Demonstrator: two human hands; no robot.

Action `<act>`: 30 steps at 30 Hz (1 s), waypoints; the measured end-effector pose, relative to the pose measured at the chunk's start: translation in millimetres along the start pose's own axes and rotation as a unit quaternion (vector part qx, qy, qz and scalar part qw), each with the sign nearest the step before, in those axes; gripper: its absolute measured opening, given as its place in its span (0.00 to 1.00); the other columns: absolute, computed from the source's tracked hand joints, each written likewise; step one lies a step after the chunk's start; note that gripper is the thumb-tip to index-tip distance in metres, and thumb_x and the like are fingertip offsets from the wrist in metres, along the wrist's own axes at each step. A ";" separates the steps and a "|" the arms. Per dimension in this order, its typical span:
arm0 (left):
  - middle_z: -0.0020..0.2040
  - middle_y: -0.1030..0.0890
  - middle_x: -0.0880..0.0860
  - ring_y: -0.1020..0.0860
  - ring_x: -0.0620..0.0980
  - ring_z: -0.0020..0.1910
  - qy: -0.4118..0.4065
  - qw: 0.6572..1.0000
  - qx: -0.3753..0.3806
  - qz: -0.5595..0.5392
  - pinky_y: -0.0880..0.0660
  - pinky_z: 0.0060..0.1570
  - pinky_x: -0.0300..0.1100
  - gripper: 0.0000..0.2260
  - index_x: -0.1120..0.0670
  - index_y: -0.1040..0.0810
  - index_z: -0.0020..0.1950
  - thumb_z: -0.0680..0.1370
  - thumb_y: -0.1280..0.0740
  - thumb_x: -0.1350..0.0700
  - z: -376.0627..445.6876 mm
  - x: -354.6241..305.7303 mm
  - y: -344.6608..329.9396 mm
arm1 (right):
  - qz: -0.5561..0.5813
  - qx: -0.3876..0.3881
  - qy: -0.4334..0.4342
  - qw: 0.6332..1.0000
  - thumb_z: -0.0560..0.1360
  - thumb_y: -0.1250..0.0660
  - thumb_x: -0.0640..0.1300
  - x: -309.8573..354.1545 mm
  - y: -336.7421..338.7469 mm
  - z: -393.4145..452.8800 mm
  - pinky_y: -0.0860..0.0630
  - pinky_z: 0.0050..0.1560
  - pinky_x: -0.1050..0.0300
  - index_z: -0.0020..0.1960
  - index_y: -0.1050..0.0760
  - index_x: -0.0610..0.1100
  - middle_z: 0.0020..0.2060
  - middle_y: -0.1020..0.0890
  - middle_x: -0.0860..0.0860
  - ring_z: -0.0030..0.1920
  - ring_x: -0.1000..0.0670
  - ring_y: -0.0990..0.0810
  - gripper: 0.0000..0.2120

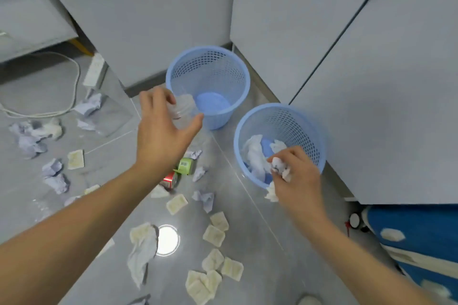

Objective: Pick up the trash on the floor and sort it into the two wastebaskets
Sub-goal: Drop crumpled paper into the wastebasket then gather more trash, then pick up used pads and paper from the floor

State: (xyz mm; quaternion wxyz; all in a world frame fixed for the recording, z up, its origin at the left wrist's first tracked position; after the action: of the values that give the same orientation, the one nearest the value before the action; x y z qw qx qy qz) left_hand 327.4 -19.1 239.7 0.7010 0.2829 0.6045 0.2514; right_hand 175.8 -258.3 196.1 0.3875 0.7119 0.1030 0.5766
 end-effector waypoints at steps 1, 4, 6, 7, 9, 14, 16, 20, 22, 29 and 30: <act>0.58 0.32 0.54 0.34 0.44 0.42 -0.008 1.000 -0.001 -0.004 0.33 0.41 0.36 0.23 0.55 0.32 0.57 0.73 0.24 0.48 21.1 -11.4 -7.2 | -0.004 -0.010 -0.020 1.000 0.75 0.29 0.31 -7.7 0.0 15.5 0.23 0.44 0.47 0.44 0.22 0.41 0.46 0.24 0.52 0.44 0.51 0.23 0.07; 0.60 0.32 0.53 0.29 0.50 0.48 -0.004 1.000 0.026 -0.002 0.31 0.46 0.43 0.26 0.54 0.34 0.64 0.72 0.24 0.50 67.0 -26.3 -40.0 | -0.034 -0.007 -0.045 0.998 0.78 0.31 0.35 -31.9 -13.1 51.6 0.30 0.42 0.60 0.45 0.24 0.46 0.47 0.25 0.54 0.43 0.51 0.24 0.07; 0.61 0.30 0.51 0.26 0.53 0.53 0.003 0.999 0.039 0.009 0.27 0.49 0.49 0.28 0.51 0.34 0.66 0.72 0.24 0.49 85.7 -21.9 -66.7 | -0.040 0.022 -0.072 0.996 0.80 0.32 0.39 -50.9 -24.3 65.5 0.35 0.44 0.64 0.48 0.24 0.49 0.50 0.27 0.56 0.45 0.51 0.25 0.06; 0.62 0.28 0.51 0.24 0.54 0.56 0.002 0.999 0.040 0.031 0.27 0.49 0.50 0.29 0.50 0.33 0.67 0.71 0.23 0.48 91.8 -16.1 -78.1 | -0.039 0.046 -0.085 0.995 0.80 0.32 0.40 -60.9 -30.9 69.1 0.34 0.47 0.63 0.51 0.22 0.48 0.53 0.27 0.56 0.47 0.51 0.24 0.04; 0.65 0.25 0.52 0.24 0.54 0.61 0.000 0.996 0.045 0.076 0.28 0.50 0.51 0.30 0.50 0.32 0.68 0.71 0.23 0.45 101.8 -3.3 -101.5 | -0.050 0.089 -0.081 0.991 0.78 0.30 0.42 -77.6 -39.5 72.5 0.33 0.52 0.59 0.59 0.21 0.47 0.58 0.26 0.55 0.53 0.49 0.22 0.09; 0.67 0.27 0.55 0.27 0.59 0.65 0.028 0.991 0.066 0.116 0.28 0.51 0.53 0.29 0.50 0.31 0.69 0.71 0.24 0.52 115.2 31.0 -142.2 | -0.092 0.133 -0.049 0.986 0.77 0.29 0.46 -95.5 -49.6 68.7 0.28 0.63 0.53 0.69 0.23 0.50 0.69 0.27 0.55 0.65 0.48 0.25 0.20; 0.69 0.29 0.57 0.27 0.61 0.65 0.044 0.983 0.104 0.143 0.28 0.50 0.53 0.30 0.50 0.32 0.72 0.72 0.26 0.55 113.5 39.0 -151.9 | -0.098 0.122 -0.043 0.987 0.78 0.31 0.46 -95.6 -49.6 67.4 0.27 0.64 0.51 0.70 0.24 0.51 0.70 0.28 0.55 0.66 0.47 0.25 0.20; 0.67 0.28 0.58 0.28 0.60 0.66 0.014 0.982 0.101 0.159 0.28 0.59 0.56 0.24 0.52 0.30 0.70 0.75 0.30 0.51 97.0 41.4 -138.0 | -0.116 0.075 -0.007 0.990 0.78 0.32 0.42 -72.1 -42.8 55.5 0.29 0.53 0.56 0.65 0.23 0.48 0.62 0.26 0.52 0.62 0.47 0.27 0.15; 0.62 0.25 0.56 0.27 0.58 0.63 -0.017 0.988 0.068 0.139 0.27 0.59 0.56 0.19 0.53 0.27 0.65 0.75 0.32 0.51 77.2 39.8 -118.0 | -0.111 0.037 0.040 0.992 0.77 0.31 0.40 -44.7 -35.4 37.5 0.24 0.55 0.54 0.62 0.23 0.48 0.59 0.25 0.51 0.60 0.48 0.26 0.13; 0.52 0.26 0.50 0.27 0.52 0.52 -0.032 0.992 0.089 0.086 0.27 0.51 0.53 0.11 0.52 0.27 0.57 0.76 0.32 0.54 -54.7 77.7 -41.9 | -0.055 0.125 0.167 0.976 0.73 0.34 0.30 15.8 -59.2 -68.7 0.23 0.45 0.50 0.54 0.23 0.43 0.51 0.25 0.50 0.51 0.47 0.24 0.13; 0.52 0.26 0.49 0.27 0.51 0.51 -0.010 0.992 0.096 0.080 0.26 0.49 0.52 0.10 0.51 0.27 0.56 0.77 0.32 0.54 -77.7 89.1 -29.6 | -0.062 0.148 0.164 0.973 0.73 0.33 0.29 14.0 -66.3 -82.8 0.23 0.43 0.51 0.54 0.23 0.44 0.50 0.26 0.51 0.51 0.48 0.24 0.14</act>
State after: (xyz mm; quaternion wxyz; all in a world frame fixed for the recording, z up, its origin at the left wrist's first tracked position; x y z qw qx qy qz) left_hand 263.6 28.8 147.6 0.6543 0.3987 0.5943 0.2444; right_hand 125.5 -169.1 164.9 0.2905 0.6493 0.2931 0.6388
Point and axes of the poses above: each hand's wrist, its own z-axis towards the middle knuckle, its own y-axis out of the back of the hand, x = y × z, the point moved 5 cm from there along z, towards the middle knuckle
